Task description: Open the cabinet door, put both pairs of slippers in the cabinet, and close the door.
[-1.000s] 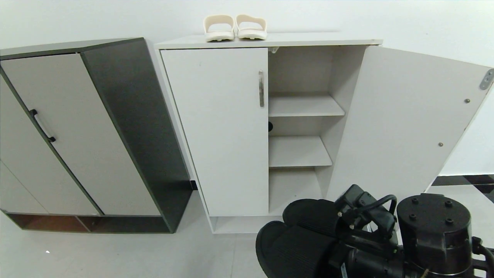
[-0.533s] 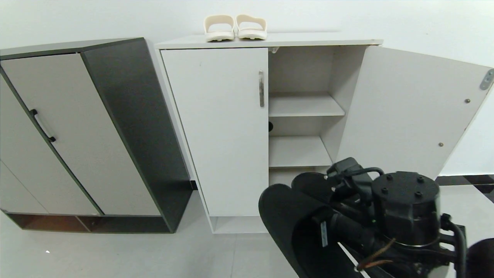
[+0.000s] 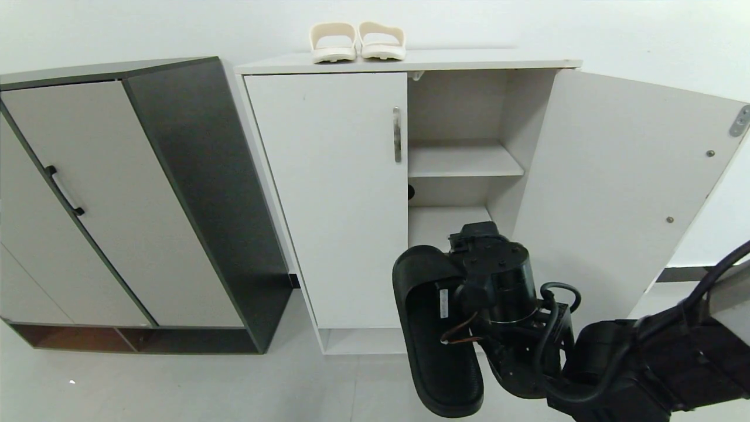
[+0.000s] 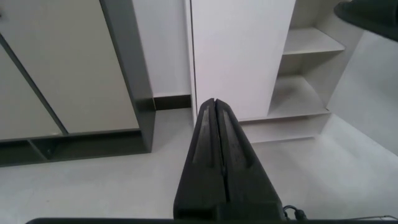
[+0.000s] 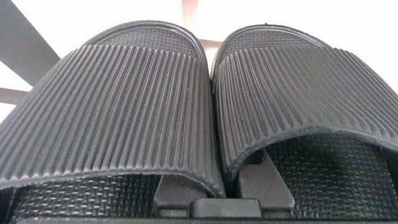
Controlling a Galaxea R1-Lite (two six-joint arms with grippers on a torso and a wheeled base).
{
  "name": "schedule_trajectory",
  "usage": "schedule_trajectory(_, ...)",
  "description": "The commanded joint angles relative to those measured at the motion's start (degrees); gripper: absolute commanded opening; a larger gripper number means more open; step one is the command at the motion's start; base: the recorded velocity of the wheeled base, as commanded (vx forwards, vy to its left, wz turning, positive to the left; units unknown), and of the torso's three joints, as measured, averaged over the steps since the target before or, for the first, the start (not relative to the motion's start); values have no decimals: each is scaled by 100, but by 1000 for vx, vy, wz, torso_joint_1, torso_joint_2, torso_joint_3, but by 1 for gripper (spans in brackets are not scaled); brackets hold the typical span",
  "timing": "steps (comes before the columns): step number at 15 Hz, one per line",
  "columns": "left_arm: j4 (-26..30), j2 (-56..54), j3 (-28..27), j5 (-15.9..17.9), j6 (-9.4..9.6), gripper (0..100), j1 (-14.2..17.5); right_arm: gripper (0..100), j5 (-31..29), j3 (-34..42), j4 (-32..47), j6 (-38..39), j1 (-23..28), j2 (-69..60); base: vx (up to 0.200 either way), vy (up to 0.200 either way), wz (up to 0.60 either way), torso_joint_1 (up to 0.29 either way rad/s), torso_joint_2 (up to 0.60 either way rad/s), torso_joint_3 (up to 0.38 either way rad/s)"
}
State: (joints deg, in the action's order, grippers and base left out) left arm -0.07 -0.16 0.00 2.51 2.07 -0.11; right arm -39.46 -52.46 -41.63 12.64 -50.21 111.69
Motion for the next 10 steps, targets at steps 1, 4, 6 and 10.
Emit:
schedule_trajectory(1, -1, 16, 0, -5, -5, 0, 2, 0, 0, -37, -3, 1, 29, 222, 0, -200, 0, -2, 2, 2)
schedule_trajectory(4, -1, 16, 0, -5, 4, 0, 2, 0, 0, -142, -12, 72, 82, 389, 0, -200, 0, 6, 2, 1)
schedule_trajectory(6, -1, 16, 0, -5, -5, 0, 2, 0, -9, -344, -12, 89, 126, 582, 0, -100, 0, 4, 4, -1)
schedule_trajectory(10, -1, 16, 0, -5, -5, 0, 2, 0, -27, -415, -91, 98, 135, 758, 0, 0, 0, 0, 0, 0)
